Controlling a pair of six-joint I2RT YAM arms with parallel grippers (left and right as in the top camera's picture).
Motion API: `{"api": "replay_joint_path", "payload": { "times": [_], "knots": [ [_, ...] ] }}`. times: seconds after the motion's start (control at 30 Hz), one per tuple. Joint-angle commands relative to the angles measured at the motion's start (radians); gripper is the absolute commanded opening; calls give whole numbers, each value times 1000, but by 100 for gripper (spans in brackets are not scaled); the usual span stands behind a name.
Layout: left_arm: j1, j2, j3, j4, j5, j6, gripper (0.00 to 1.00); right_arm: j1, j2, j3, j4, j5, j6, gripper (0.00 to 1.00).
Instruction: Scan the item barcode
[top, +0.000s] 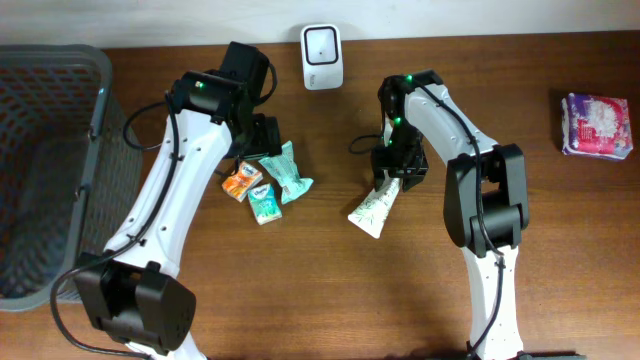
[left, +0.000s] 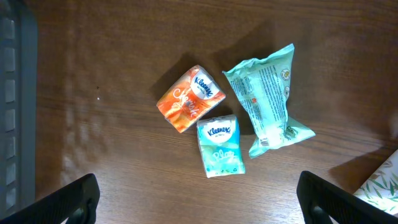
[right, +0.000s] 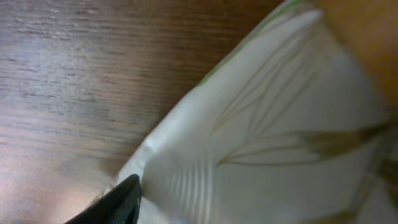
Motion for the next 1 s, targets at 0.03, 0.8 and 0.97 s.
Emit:
{"api": "replay_joint_path", "payload": {
  "times": [0.03, 0.8, 0.97],
  "knots": [
    [1, -21, 11, -1, 3, 12, 99, -10, -16, 43, 60, 270, -54, 35],
    [1, -21, 11, -1, 3, 12, 99, 174, -6, -60, 224, 714, 236, 75],
    [1, -21, 11, 0, 3, 12, 99, 174, -6, -155, 342, 709, 156, 38]
  ]
}}
